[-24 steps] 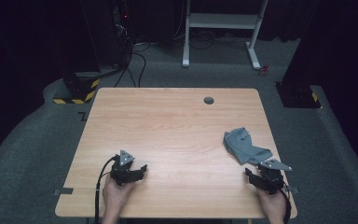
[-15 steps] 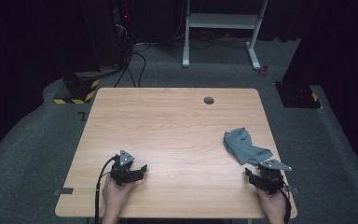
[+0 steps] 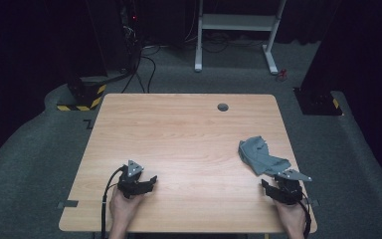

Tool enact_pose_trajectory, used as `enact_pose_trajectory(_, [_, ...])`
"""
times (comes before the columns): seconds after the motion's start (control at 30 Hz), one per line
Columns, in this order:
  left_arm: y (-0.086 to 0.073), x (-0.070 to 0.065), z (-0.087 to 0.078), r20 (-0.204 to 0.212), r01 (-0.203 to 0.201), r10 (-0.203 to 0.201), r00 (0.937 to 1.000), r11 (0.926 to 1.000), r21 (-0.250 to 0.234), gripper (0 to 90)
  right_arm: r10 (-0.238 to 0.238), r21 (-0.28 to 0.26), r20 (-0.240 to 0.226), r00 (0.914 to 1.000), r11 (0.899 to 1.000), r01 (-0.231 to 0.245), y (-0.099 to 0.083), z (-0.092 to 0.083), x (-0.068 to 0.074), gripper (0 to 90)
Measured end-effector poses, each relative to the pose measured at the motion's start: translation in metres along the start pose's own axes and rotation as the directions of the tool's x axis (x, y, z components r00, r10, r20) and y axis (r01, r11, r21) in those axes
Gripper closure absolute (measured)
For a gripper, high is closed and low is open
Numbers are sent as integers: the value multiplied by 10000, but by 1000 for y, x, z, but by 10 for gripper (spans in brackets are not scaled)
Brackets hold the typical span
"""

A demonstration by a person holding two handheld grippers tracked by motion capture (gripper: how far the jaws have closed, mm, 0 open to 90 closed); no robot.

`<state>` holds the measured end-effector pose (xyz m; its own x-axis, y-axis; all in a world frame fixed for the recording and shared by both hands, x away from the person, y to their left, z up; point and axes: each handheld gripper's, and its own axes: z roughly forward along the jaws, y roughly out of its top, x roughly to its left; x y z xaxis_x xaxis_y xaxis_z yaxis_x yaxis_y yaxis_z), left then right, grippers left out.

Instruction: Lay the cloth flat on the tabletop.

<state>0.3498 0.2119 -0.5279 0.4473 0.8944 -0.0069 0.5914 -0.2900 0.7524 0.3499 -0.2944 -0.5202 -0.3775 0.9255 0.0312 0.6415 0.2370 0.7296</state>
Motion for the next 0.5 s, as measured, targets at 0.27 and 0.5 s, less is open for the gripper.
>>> enact_pose_trajectory(0.27, [0, 0, 0, -1, -80, 80, 10000, 10000, 36, 274, -363, -502, -218, 9991, 9981, 352, 12, -5, 16, 368])
enact_pose_trajectory(0.5, [0, 0, 0, -6, -73, 73, 10000, 10000, 36, 275, -610, -779, -262, 9978, 9952, 588, 30, 2, 18, 338])
